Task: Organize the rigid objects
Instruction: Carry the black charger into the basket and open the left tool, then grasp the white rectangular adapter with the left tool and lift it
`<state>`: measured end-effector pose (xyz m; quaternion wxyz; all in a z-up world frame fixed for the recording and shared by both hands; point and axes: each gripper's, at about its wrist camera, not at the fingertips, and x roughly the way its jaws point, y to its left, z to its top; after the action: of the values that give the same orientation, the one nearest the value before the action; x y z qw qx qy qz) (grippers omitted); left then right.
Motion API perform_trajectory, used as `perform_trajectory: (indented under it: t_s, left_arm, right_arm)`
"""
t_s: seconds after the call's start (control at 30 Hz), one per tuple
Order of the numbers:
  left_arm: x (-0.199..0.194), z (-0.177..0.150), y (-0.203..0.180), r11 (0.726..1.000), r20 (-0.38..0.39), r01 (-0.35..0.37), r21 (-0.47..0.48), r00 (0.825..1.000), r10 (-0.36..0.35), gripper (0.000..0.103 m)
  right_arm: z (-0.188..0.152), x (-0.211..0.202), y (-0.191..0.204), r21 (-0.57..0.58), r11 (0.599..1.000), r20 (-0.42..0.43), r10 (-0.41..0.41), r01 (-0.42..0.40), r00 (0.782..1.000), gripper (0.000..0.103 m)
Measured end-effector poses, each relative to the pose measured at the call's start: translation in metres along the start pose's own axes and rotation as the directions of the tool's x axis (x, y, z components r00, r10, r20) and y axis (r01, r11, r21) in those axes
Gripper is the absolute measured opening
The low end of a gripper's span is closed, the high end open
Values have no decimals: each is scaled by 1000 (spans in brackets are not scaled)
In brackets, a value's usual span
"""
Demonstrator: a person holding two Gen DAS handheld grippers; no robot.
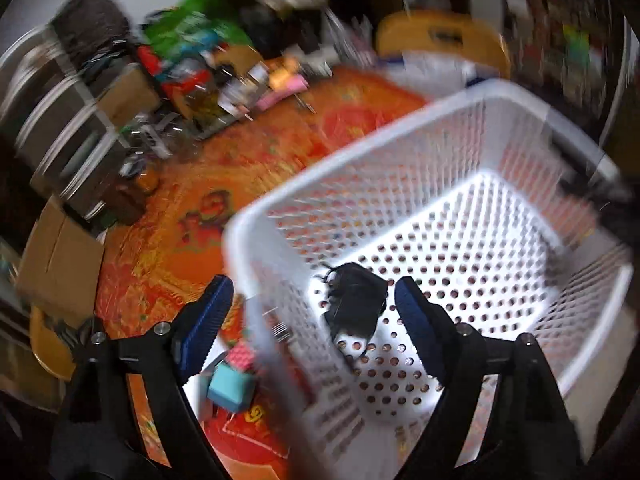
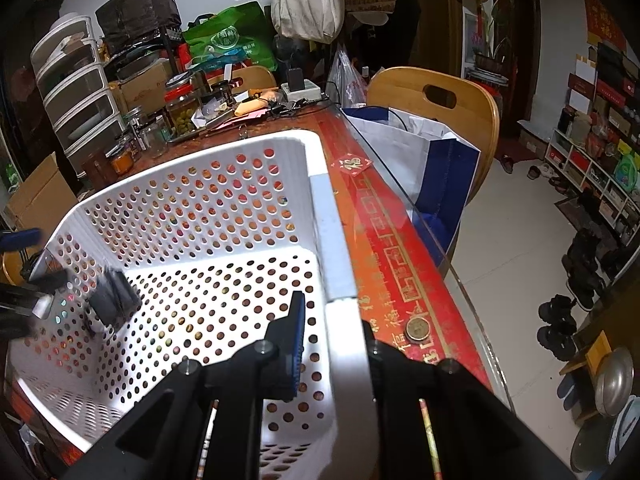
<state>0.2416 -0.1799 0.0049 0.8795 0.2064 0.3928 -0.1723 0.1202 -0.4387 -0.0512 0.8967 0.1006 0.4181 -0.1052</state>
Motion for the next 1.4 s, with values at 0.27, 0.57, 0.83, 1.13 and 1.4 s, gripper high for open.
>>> perform_trajectory:
  t_s: [0.27,0.57,0.83,1.13,1.4]
  left_arm:
    - [-34,-112,139,918,8,-112,-381,992,125,103]
    - [22,-193,163,862,-64,-81,-501,996,56,103]
    - [55,-170,145,907,-37,-108,-407,994,102,94]
    - [67,-164,151,900,-42,-119,-419,993,111,62]
    - [78,-166,151,907,-51,-101,-408,995,87,44]
  right_arm:
    - [-1,2,1,-5,1000,-2,-20,20,1000,12]
    - [-1,1,5,-10,999,-9,-47,47,999,12]
    - [-1,1,7,-14,998,-18,-58,58,998,12]
    - [-1,0,7,-17,998,-19,-60,60,998,12]
    - [-1,1,7,-14,998,-18,-59,59,998,12]
